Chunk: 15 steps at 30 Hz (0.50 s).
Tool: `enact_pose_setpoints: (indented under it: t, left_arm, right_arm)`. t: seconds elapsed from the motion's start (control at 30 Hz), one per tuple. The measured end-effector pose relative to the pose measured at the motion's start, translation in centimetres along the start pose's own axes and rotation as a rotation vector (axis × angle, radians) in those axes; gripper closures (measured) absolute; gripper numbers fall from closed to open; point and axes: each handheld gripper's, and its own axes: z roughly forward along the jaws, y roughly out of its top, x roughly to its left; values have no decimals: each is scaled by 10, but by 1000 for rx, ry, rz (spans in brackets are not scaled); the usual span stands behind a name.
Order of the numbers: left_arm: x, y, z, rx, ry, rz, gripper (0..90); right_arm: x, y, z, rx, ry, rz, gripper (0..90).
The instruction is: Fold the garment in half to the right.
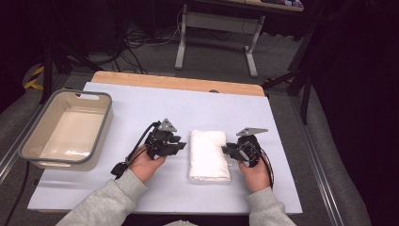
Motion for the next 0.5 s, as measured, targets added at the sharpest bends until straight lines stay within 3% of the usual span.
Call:
enact_pose_setpoints:
  t: [0.13, 0.27, 0.33, 0.5]
  left_arm:
    - [-1, 0, -1, -7, 1, -4, 633]
    - [-2, 0, 1, -3, -7, 2, 646]
    - [-4, 0, 3, 4, -17, -9, 667]
    - [-6, 0, 5, 19, -19, -5, 694]
  right_arm:
    - [5, 8, -13, -73, -54, -36, 657]
    - [14, 19, -17, -159, -38, -73, 737]
    - [16, 22, -12, -163, -24, -83, 790]
    - [13, 25, 14, -97, -41, -85, 832]
